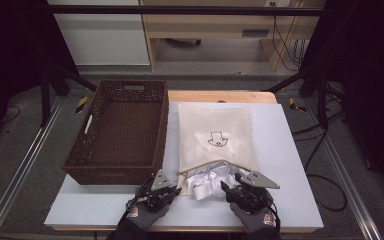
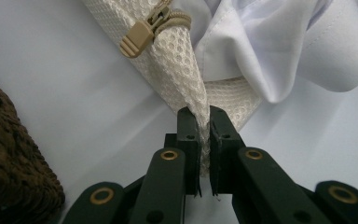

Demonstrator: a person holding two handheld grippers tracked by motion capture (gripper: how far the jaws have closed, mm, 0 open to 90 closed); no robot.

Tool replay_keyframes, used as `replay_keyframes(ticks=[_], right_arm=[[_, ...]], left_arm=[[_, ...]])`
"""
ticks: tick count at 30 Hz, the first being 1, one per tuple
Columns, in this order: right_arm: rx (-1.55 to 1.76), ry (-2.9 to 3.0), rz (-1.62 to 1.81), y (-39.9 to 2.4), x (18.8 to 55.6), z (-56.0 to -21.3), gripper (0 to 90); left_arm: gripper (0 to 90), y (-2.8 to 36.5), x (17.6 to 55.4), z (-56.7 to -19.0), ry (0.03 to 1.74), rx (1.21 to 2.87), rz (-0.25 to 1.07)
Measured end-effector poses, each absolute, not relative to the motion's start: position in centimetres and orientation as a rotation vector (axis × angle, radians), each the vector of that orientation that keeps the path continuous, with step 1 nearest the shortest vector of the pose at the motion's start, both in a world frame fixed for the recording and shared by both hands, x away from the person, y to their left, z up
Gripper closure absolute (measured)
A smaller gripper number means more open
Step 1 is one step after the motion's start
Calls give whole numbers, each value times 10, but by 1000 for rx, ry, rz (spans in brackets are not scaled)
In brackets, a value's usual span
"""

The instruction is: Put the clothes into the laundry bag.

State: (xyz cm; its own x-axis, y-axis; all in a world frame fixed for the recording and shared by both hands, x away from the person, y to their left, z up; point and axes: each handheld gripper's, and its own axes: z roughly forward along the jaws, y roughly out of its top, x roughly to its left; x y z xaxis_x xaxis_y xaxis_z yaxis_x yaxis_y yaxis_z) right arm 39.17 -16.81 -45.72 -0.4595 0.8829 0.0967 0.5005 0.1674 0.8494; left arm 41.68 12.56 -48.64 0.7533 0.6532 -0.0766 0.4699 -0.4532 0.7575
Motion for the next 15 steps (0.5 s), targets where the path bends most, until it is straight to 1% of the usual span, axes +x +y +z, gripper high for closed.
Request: replay_keyframes(ticks=[1,2,3,5,6,8,10,15], right_arm=[[1303,2045,1200,-166,394,-460,432],[1302,2052,1185,-164,396,-463,459],[1306,2063,1170,-163,398,-466,517],[1323,2078,1153,-162,403,-468,659],[1347,2081,1148,-161,405,-467,749],[1360,2098,1117,-159,411,-467,865],[1391,2106,1088,-156,416,-466,886],[1392,2034,1036,-142,428,-454,889]], left_arm=[[836,126,417,-486,839,2134,287],[837,126,417,-486,840,2133,284],[837,126,417,-486,842,2131,282],[837,126,417,-486,843,2132,284],[837,126,417,-486,843,2133,286],[837,125,417,-486,842,2133,288],[837,125,416,-486,843,2135,291],[837,125,417,-486,842,2140,291]])
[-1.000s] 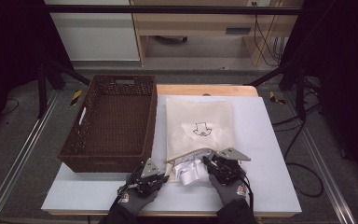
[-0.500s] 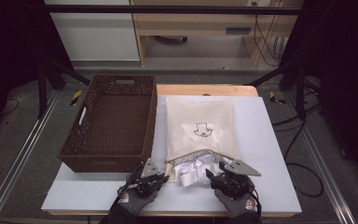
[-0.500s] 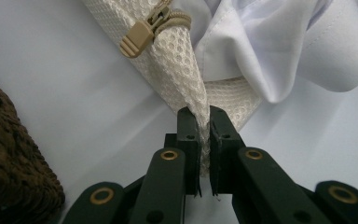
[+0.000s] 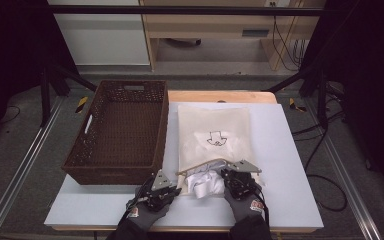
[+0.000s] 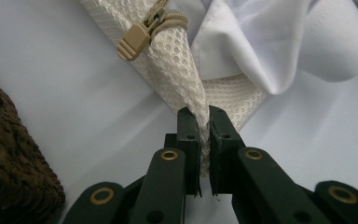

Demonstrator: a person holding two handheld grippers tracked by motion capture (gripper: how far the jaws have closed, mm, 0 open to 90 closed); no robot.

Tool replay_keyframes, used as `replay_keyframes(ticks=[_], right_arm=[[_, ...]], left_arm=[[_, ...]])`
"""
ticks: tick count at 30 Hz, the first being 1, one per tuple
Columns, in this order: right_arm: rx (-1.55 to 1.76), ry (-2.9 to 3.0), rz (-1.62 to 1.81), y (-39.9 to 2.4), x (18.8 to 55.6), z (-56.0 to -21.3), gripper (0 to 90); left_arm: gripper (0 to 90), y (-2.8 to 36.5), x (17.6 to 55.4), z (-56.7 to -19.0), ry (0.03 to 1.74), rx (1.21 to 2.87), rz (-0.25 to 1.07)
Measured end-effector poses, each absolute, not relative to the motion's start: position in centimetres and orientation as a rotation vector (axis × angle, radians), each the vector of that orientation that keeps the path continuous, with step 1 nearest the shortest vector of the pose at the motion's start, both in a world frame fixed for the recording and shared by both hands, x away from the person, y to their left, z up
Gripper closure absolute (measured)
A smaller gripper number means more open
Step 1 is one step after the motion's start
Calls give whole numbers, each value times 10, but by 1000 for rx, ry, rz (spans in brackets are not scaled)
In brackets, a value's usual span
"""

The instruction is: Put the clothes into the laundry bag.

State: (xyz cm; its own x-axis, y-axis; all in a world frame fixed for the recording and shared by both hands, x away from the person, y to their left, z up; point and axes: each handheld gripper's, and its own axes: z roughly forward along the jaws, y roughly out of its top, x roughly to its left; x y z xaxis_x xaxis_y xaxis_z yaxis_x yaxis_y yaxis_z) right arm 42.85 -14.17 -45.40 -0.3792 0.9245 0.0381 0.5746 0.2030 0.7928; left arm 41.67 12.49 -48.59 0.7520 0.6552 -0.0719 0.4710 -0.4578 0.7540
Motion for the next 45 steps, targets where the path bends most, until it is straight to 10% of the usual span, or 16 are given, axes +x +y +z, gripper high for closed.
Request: replay_keyframes(ticks=[9,25,45], right_arm=[[1360,1920,1035,-134,449,-470,828],[1228,2056,1315,-150,394,-447,436],[1235,2166,1197,-83,406,-479,426]], left_arm=[[837,125,417,-486,840,2141,291],[837,125,417,-486,844,2137,287],[837,125,417,-486,848,2135,278]])
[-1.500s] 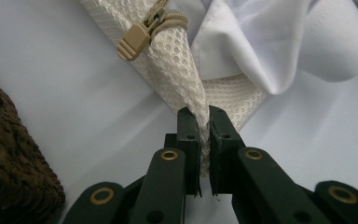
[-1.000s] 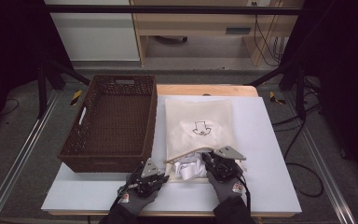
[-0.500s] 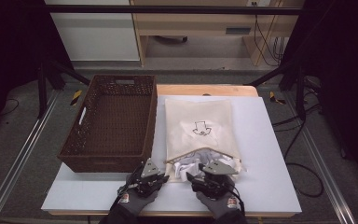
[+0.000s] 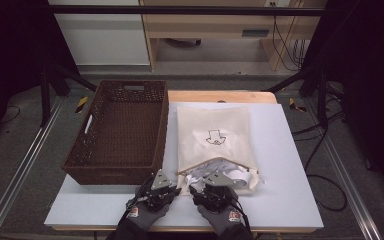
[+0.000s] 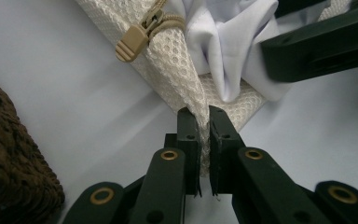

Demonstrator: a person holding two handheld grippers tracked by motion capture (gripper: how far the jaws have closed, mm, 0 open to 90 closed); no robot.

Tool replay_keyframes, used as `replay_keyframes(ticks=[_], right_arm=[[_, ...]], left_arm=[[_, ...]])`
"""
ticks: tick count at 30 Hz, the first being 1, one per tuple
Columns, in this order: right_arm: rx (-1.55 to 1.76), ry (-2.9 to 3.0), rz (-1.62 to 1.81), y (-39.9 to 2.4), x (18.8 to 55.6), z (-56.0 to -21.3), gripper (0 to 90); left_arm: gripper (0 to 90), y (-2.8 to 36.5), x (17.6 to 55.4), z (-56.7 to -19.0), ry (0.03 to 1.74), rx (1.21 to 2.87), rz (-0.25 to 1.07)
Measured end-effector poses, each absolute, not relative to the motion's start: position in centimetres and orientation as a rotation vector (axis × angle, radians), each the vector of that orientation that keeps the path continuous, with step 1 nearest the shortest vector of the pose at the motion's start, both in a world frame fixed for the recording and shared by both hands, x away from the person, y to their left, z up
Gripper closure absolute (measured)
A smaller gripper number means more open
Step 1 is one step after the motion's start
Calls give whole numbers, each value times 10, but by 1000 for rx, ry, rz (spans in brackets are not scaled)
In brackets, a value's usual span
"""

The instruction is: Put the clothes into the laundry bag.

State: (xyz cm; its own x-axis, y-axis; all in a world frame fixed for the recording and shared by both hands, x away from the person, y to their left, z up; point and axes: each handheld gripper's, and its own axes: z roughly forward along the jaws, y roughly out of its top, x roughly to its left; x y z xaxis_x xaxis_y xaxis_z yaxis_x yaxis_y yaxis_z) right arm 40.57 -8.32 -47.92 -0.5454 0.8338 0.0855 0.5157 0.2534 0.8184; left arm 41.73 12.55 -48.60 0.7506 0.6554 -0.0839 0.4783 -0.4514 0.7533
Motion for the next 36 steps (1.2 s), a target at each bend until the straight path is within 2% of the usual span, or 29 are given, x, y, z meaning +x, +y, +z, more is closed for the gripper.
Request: replay_keyframes(ticks=[6,11,16,20,24,32,36], right_arm=[[1279,2134,1084,-75,417,-477,619],[1320,2082,1121,-82,427,-476,776],[1359,1999,1125,-90,443,-468,803],[1342,1972,1111,-86,454,-473,783],[1309,2000,1177,-89,450,-469,673],[1231,2053,1294,-114,417,-455,467],[1253,2009,1307,-137,402,-454,414]], left_arm=[[837,125,417,-486,848,2136,281],[837,125,417,-486,846,2137,283],[837,125,417,-486,845,2139,285],[837,125,417,-486,845,2139,286],[837,125,417,-486,846,2136,285],[837,125,416,-486,849,2131,286],[836,125,417,-486,851,2129,282]])
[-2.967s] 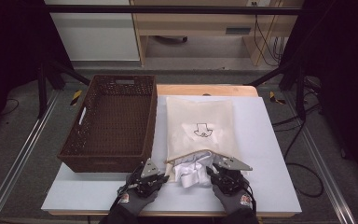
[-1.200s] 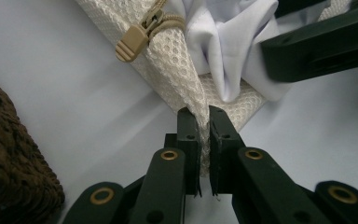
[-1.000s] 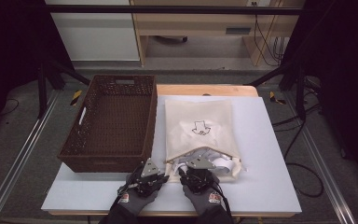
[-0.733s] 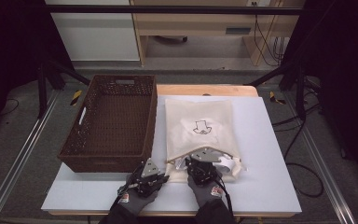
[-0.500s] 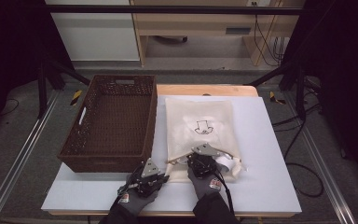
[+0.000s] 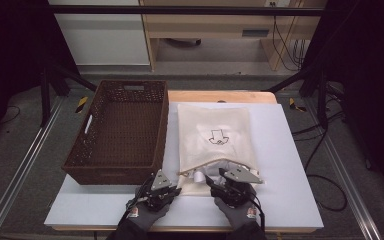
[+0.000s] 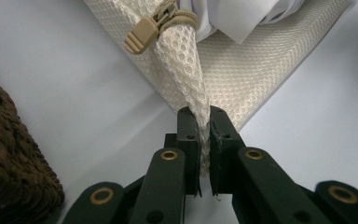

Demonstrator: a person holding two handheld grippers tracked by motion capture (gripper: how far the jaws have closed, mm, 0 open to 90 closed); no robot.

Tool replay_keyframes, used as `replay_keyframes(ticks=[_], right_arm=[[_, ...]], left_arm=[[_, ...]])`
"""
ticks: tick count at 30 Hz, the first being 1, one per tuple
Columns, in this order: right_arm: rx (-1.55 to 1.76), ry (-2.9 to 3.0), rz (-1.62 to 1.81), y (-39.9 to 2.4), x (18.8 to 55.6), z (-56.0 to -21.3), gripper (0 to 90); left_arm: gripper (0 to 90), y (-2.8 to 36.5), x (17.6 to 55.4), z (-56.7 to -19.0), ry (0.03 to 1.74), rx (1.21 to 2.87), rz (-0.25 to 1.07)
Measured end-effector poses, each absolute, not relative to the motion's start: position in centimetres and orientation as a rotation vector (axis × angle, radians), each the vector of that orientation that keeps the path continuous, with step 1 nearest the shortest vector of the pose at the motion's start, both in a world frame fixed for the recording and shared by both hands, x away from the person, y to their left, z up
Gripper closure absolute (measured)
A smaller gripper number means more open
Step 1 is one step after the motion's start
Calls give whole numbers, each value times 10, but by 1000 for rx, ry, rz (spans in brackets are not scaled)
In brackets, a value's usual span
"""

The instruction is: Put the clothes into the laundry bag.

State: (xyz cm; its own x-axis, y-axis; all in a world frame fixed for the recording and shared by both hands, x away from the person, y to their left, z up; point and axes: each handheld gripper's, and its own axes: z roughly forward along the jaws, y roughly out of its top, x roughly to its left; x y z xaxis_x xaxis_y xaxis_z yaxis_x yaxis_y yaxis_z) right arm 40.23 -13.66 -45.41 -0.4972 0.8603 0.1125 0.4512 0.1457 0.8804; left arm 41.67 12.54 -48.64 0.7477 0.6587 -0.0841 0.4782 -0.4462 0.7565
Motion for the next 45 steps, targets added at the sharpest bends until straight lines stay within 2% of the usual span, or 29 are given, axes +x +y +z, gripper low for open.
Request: replay_keyframes(ticks=[4,7,8,13,15,18,25,29,33,38,45], right_arm=[[1284,2016,1274,-150,399,-458,384],[1288,2052,1222,-144,404,-467,407],[1282,2068,1193,-141,407,-470,442],[1302,2104,1048,-127,424,-480,797],[1335,2106,1021,-123,432,-478,861],[1340,2082,987,-118,441,-473,880],[1351,1966,1024,-110,459,-475,867],[1328,1989,1087,-115,454,-471,732],[1297,2013,1159,-123,442,-464,611],[1305,2010,1221,-142,425,-454,542],[1297,1965,1223,-174,403,-436,479]], left_arm=[[836,125,417,-486,854,2127,280],[836,126,417,-486,857,2128,275],[836,126,418,-486,860,2129,270],[837,124,417,-484,863,2144,284],[843,123,417,-483,860,2153,284],[847,124,416,-481,859,2155,269],[846,124,416,-481,859,2157,256],[832,124,416,-481,859,2154,256],[739,124,418,-481,880,2129,243],[659,124,419,-480,891,2104,239],[680,122,420,-479,896,2096,235]])
